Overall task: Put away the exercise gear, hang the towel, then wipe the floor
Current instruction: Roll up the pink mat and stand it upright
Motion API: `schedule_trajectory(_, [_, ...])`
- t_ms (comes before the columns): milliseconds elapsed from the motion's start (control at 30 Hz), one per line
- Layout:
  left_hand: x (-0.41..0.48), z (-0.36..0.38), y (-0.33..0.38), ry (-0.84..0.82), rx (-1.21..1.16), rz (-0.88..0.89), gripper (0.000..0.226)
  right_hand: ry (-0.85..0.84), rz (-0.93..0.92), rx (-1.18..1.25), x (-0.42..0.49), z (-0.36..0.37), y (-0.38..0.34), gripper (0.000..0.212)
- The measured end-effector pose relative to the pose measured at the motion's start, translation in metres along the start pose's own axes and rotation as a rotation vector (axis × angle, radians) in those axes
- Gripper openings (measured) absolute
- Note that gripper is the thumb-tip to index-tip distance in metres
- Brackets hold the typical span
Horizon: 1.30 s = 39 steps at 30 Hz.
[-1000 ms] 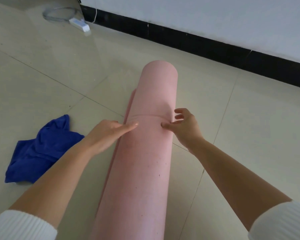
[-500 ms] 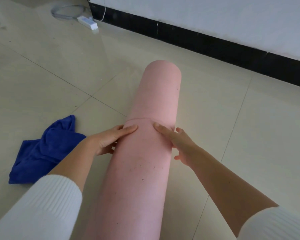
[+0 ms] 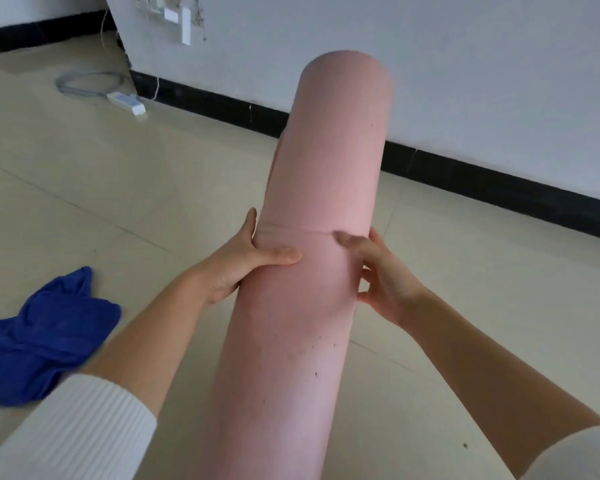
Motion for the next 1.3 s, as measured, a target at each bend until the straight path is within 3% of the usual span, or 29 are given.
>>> schedule_trajectory(67, [0.005, 0.040, 0.042, -0.007, 0.060, 0.056, 0.145, 0.077, -0.087, -0.042, -0.027, -0.031, -0.049, 0.077])
schedule_trajectory(267, [0.010, 0.183, 0.127, -0.027, 0.182, 0.190, 0.132, 0.226, -0.334, -0.010, -0.134, -0.139, -0.140, 0.074])
schedule_trajectory(367, [0.013, 0.256, 0.148, -0.105, 0.176, 0.219, 0.130, 0.254, -0.367, -0.005, -0.186, -0.191, -0.157, 0.070])
schedule_trajectory(600, [0.021, 0.403, 0.137, -0.232, 0.300, 0.246, 0.152, 0.339, -0.376, -0.042, -0.288, -0.301, -0.142, 0.069])
schedule_trajectory(667, [0.022, 0.433, 0.126, -0.263, 0.356, 0.215, 0.155, 0.378, -0.388, -0.026, -0.313, -0.325, -0.130, 0.057])
schedule_trajectory(767, [0.027, 0.458, 0.120, -0.296, 0.424, 0.151, 0.162, 0.471, -0.459, 0.066, -0.346, -0.349, -0.136, 0.018])
schedule_trajectory(800, [0.028, 0.463, 0.124, -0.304, 0.446, 0.129, 0.160, 0.492, -0.496, 0.098, -0.355, -0.356, -0.144, 0.024])
schedule_trajectory(867, [0.026, 0.472, 0.136, -0.337, 0.461, 0.102, 0.148, 0.521, -0.583, 0.133, -0.371, -0.362, -0.168, 0.035])
schedule_trajectory(1000, [0.008, 0.488, 0.158, -0.452, 0.441, 0.018, 0.100, 0.560, -0.654, 0.128, -0.386, -0.366, -0.209, 0.048])
schedule_trajectory(1133, [-0.009, 0.489, 0.199, -0.355, 0.326, 0.026, 0.037, 0.642, -0.566, 0.117, -0.402, -0.364, -0.226, 0.038])
schedule_trajectory(1167, [-0.013, 0.488, 0.214, -0.311, 0.312, 0.045, 0.033, 0.622, -0.552, 0.130, -0.403, -0.362, -0.234, 0.045])
schedule_trajectory(1233, [-0.023, 0.486, 0.239, -0.230, 0.317, 0.073, 0.045, 0.545, -0.527, 0.176, -0.406, -0.354, -0.251, 0.060])
schedule_trajectory(1300, [-0.039, 0.485, 0.266, -0.174, 0.298, 0.111, 0.065, 0.628, -0.408, 0.150, -0.418, -0.352, -0.264, 0.059])
Point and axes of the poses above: each hand's wrist, its own x-axis towards the middle knuckle, its own z-axis out of the palm, y = z × x, the point moved 10 cm from there along x, towards the middle knuckle, and after that the axes turned 5 degrees about -y, right-handed, at the moved point
